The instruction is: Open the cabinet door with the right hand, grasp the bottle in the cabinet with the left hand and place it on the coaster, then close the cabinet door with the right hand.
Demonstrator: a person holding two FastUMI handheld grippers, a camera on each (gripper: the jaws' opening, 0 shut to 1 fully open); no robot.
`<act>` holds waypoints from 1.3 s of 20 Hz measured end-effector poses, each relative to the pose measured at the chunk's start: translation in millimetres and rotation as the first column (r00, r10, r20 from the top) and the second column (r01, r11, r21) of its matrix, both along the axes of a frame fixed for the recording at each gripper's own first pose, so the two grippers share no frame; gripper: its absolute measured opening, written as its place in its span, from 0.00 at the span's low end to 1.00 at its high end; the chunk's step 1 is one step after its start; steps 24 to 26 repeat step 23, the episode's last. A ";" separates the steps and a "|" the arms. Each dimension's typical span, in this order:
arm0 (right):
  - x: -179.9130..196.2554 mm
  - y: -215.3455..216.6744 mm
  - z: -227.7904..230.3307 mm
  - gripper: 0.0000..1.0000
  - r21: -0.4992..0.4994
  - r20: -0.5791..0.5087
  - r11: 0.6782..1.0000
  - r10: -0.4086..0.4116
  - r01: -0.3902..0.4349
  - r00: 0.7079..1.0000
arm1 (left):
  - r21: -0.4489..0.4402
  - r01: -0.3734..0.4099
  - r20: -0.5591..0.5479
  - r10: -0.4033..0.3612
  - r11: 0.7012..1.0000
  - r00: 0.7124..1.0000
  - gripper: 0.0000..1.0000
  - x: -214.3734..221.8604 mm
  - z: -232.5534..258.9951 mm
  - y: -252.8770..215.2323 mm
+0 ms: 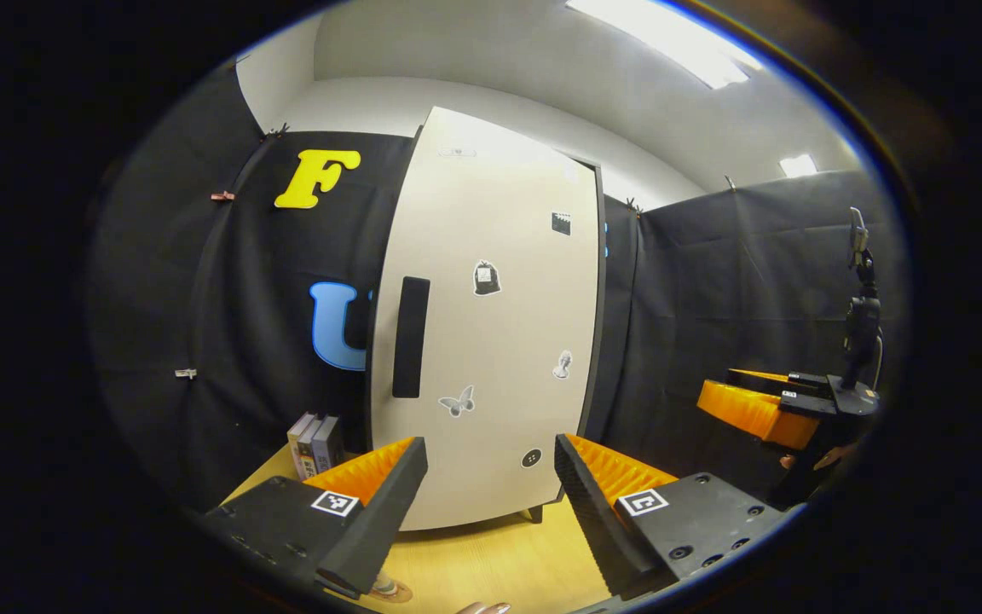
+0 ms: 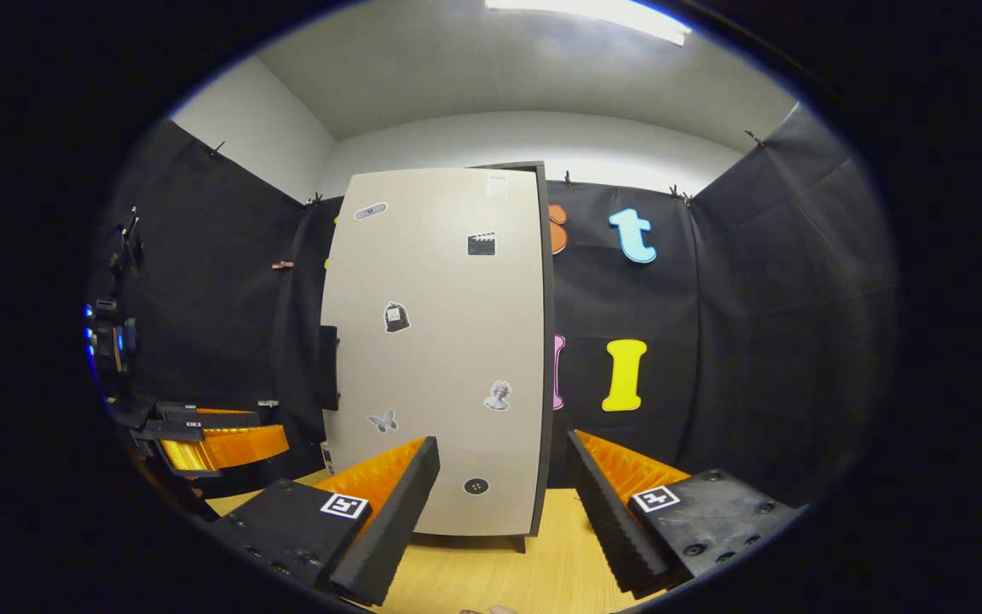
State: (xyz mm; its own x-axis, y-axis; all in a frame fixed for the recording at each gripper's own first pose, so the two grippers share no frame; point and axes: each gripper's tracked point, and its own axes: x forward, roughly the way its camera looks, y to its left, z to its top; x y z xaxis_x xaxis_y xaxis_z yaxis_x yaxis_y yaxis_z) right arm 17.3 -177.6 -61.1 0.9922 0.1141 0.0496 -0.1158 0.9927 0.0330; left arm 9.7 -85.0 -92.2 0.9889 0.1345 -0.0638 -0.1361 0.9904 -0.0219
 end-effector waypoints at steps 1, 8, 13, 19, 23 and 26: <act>-1.6 2.5 -0.9 0.95 0.000 -0.002 1.000 -0.003 0.003 1.000 | -0.001 0.008 0.005 -0.008 1.000 1.000 0.95 0.6 3.1 1.5; -7.1 9.7 -3.2 0.96 -0.013 -0.017 0.999 -0.035 0.034 0.999 | -0.015 0.053 -0.015 -0.054 0.998 0.998 0.95 1.8 -3.0 -1.4; -6.3 11.0 -9.6 0.96 -0.027 -0.043 0.999 -0.038 0.036 0.998 | -0.013 0.053 -0.019 -0.054 0.998 0.998 0.95 1.7 -3.7 -3.5; -1.8 9.0 -8.6 0.97 -0.027 -0.042 0.999 -0.040 0.038 0.998 | -0.017 0.051 -0.025 -0.052 0.999 0.998 0.95 5.5 -12.8 -0.3; 3.9 6.7 -13.0 0.97 -0.021 -0.051 0.999 -0.042 0.041 0.998 | -0.021 0.047 -0.031 -0.048 0.999 0.998 0.95 8.1 -16.3 1.3; 3.9 6.7 -13.0 0.97 -0.021 -0.051 0.999 -0.042 0.041 0.998 | -0.021 0.047 -0.031 -0.048 0.999 0.998 0.95 8.1 -16.3 1.3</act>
